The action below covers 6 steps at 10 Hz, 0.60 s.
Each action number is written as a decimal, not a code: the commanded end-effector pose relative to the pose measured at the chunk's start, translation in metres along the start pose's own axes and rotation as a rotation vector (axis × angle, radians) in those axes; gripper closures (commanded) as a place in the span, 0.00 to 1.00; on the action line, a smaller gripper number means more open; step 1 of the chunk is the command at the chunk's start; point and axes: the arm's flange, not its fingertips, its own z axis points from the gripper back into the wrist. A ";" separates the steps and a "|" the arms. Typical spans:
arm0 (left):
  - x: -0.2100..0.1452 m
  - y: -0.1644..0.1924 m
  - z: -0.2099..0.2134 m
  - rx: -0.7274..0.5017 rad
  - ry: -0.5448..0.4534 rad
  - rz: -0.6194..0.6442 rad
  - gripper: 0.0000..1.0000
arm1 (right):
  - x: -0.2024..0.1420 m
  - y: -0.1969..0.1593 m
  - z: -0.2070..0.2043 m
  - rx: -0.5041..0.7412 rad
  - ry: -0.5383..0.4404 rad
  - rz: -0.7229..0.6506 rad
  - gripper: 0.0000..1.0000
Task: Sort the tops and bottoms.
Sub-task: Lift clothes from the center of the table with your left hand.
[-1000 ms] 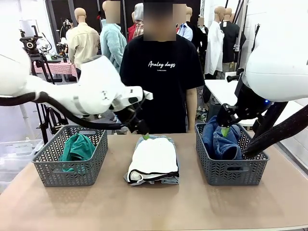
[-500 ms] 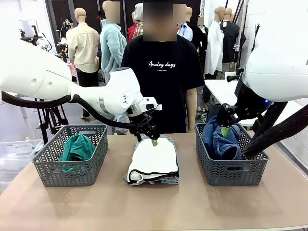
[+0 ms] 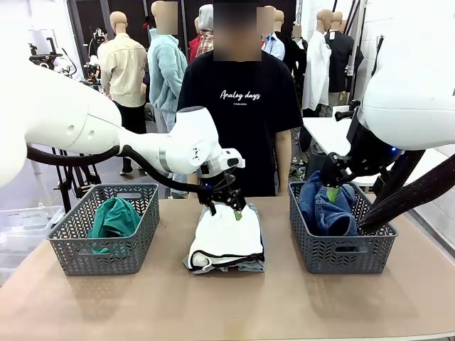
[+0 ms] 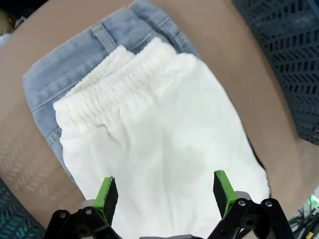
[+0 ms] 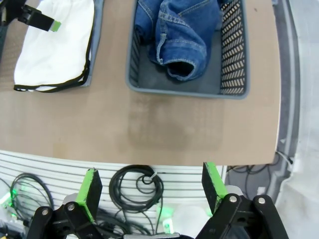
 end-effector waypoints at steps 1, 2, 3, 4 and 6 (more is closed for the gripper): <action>0.009 -0.009 -0.011 0.072 0.035 -0.011 0.00 | 0.001 0.000 0.000 0.005 0.001 0.001 0.00; 0.011 -0.010 -0.014 0.093 0.024 0.005 0.00 | 0.001 0.000 0.000 0.005 0.001 0.001 0.00; 0.011 -0.008 -0.016 0.115 0.002 0.007 0.00 | 0.001 0.000 0.000 0.005 0.001 0.001 0.00; 0.012 -0.005 -0.021 0.146 -0.020 0.000 0.00 | 0.001 0.000 0.000 0.005 0.001 0.001 0.00; 0.013 -0.001 -0.030 0.157 -0.019 0.006 0.00 | 0.001 0.000 0.000 0.005 0.001 0.001 0.00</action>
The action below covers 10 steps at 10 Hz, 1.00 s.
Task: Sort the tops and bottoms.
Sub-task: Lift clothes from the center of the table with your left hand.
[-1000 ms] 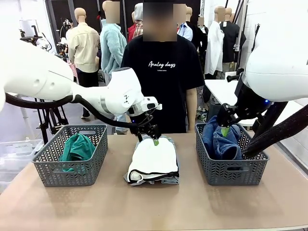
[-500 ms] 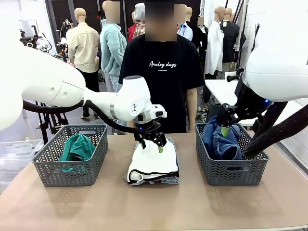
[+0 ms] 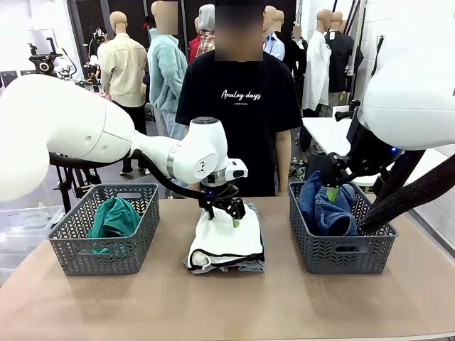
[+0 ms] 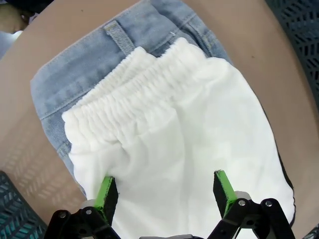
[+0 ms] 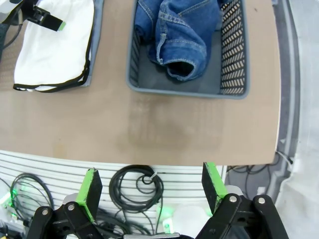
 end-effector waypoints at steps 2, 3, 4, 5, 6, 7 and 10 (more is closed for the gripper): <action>0.007 -0.002 -0.005 0.072 -0.051 0.007 0.00 | 0.001 0.000 0.000 0.005 0.001 0.001 0.00; 0.006 -0.003 -0.003 0.081 -0.067 0.004 0.00 | 0.001 0.000 0.000 0.005 0.001 0.001 0.00; 0.005 -0.003 -0.004 0.063 -0.064 0.018 0.00 | 0.001 0.000 0.000 0.005 0.001 0.001 0.00; 0.005 -0.002 -0.005 0.029 -0.067 0.027 0.00 | 0.001 0.000 0.000 0.005 0.001 0.001 0.00; 0.005 -0.001 -0.006 -0.003 -0.050 0.022 0.00 | 0.001 0.000 0.000 0.005 0.001 0.001 0.00; 0.004 0.000 -0.007 0.003 -0.019 0.022 0.13 | 0.001 0.000 0.000 0.005 0.001 0.001 0.00; 0.004 0.001 -0.008 0.056 -0.024 0.020 0.60 | 0.001 0.000 0.000 0.005 0.001 0.001 0.00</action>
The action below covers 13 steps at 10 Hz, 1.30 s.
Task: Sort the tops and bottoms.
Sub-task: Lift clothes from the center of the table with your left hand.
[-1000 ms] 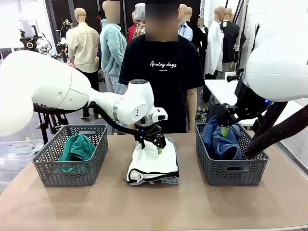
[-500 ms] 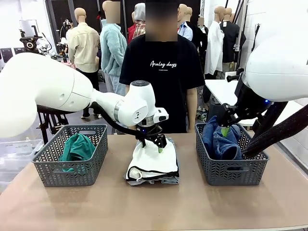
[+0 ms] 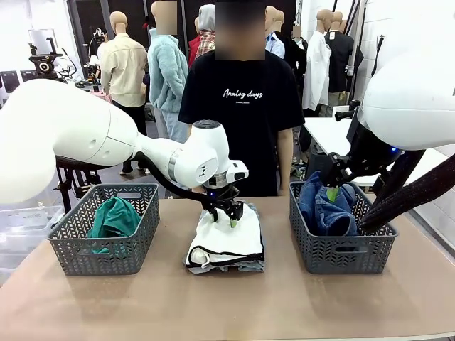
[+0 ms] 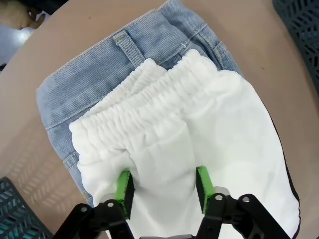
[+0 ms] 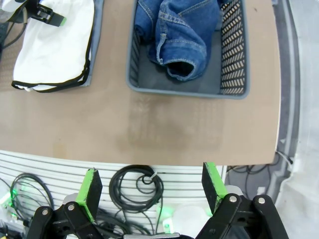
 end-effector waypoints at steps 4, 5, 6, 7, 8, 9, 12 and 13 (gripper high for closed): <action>-0.009 -0.003 -0.003 0.076 0.008 -0.010 1.00 | 0.001 0.000 0.000 0.005 0.001 0.001 0.00; -0.012 -0.005 -0.002 0.090 0.008 -0.015 1.00 | 0.001 0.000 0.000 0.005 0.001 0.001 0.00; -0.013 -0.003 0.000 0.095 0.000 -0.003 1.00 | 0.001 0.000 0.000 0.005 0.001 0.001 0.00; -0.013 -0.003 0.002 0.092 -0.005 0.003 1.00 | 0.001 0.000 0.000 0.005 0.001 0.001 0.00; -0.013 -0.004 0.008 0.093 0.014 0.042 1.00 | 0.001 0.000 0.000 0.005 0.001 0.001 0.00; -0.012 -0.011 0.023 0.085 -0.003 0.052 1.00 | 0.001 0.000 0.000 0.005 0.001 0.001 0.00; -0.005 -0.041 0.098 0.118 -0.072 0.078 1.00 | 0.001 0.000 0.000 0.005 0.001 0.001 0.00; -0.004 -0.047 0.126 0.150 -0.131 0.075 1.00 | 0.001 0.000 0.000 0.005 0.001 0.001 0.00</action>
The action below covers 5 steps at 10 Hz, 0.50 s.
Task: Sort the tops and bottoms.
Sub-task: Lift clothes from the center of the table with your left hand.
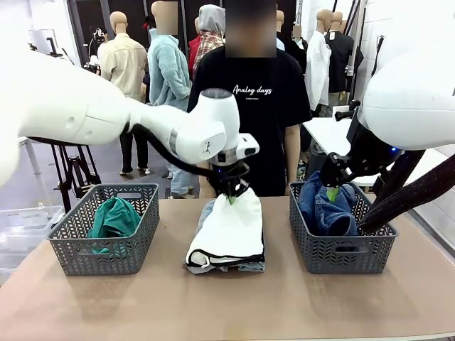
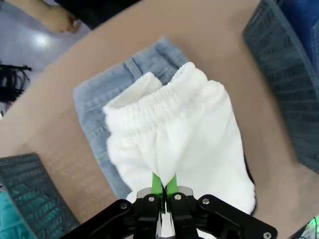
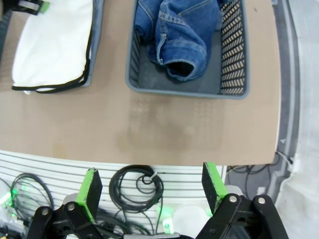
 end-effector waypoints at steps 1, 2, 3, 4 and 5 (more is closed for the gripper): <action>-0.005 -0.007 0.038 0.094 -0.095 0.001 1.00 | 0.001 0.000 0.000 0.005 0.001 0.002 0.00; -0.013 -0.006 0.052 0.041 -0.146 -0.055 1.00 | 0.001 0.000 0.000 0.005 0.001 0.002 0.00; 0.003 -0.005 0.031 0.027 -0.049 -0.004 1.00 | 0.001 0.000 0.000 0.005 0.001 0.002 0.00; 0.003 -0.005 0.031 0.027 -0.049 -0.004 1.00 | 0.001 0.000 0.000 0.005 0.001 0.002 0.00; 0.003 -0.012 0.060 0.036 -0.094 -0.026 1.00 | 0.001 0.000 0.000 0.005 0.001 0.002 0.00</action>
